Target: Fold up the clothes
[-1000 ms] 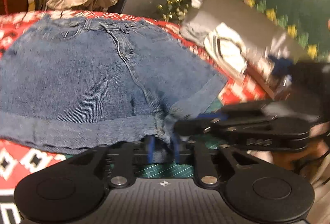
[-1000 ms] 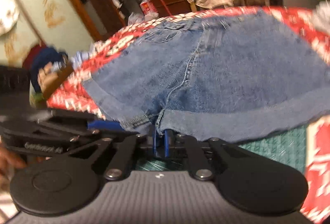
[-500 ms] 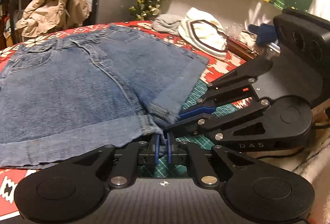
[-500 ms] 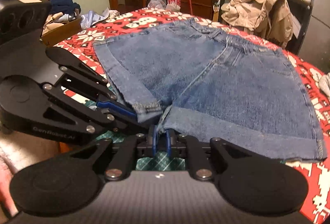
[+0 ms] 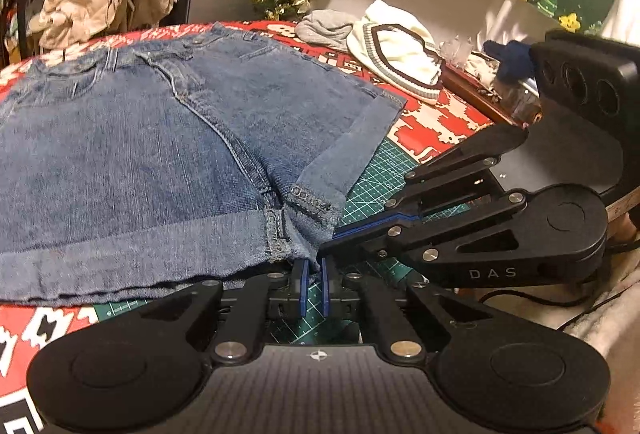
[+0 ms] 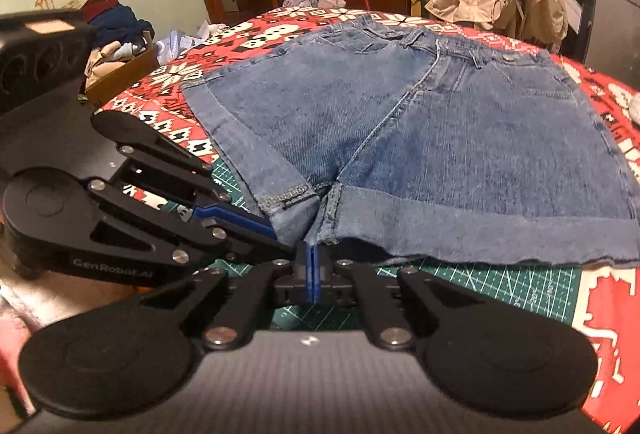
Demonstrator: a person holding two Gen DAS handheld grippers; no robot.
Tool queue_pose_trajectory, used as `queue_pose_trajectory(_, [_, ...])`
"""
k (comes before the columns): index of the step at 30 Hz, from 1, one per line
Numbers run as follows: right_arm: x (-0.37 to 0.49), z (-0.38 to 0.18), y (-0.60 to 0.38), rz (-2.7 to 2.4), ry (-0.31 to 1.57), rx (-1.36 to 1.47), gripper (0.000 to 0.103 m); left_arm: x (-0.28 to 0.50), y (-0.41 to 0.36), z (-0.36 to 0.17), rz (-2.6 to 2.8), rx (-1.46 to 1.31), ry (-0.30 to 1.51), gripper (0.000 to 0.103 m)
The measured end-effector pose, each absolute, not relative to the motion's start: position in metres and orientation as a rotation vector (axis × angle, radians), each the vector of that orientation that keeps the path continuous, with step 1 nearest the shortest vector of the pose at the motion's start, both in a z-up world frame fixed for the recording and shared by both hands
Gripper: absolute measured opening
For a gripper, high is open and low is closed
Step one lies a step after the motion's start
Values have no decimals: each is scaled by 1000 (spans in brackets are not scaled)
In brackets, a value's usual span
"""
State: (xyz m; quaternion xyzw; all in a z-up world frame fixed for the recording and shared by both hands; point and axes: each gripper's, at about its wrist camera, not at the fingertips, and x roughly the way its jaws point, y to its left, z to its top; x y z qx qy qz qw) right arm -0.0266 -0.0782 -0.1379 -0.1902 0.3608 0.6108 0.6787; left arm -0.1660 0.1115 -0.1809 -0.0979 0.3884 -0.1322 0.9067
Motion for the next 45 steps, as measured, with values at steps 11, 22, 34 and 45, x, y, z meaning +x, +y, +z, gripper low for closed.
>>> queue_pose_trajectory(11, [-3, -104, -105, 1373, 825, -279, 2, -166, 139, -169, -245, -329, 795, 7])
queue_pose_trajectory(22, [24, -139, -69, 1267, 861, -306, 2, -137, 168, -183, -148, -430, 801, 4])
queue_pose_trajectory(34, [6, -139, -75, 1312, 875, -334, 3, -138, 155, -182, -163, -367, 821, 1])
queue_pose_trajectory(45, [4, -127, -86, 1316, 860, -353, 8, -154, 160, -177, -157, -359, 829, 5])
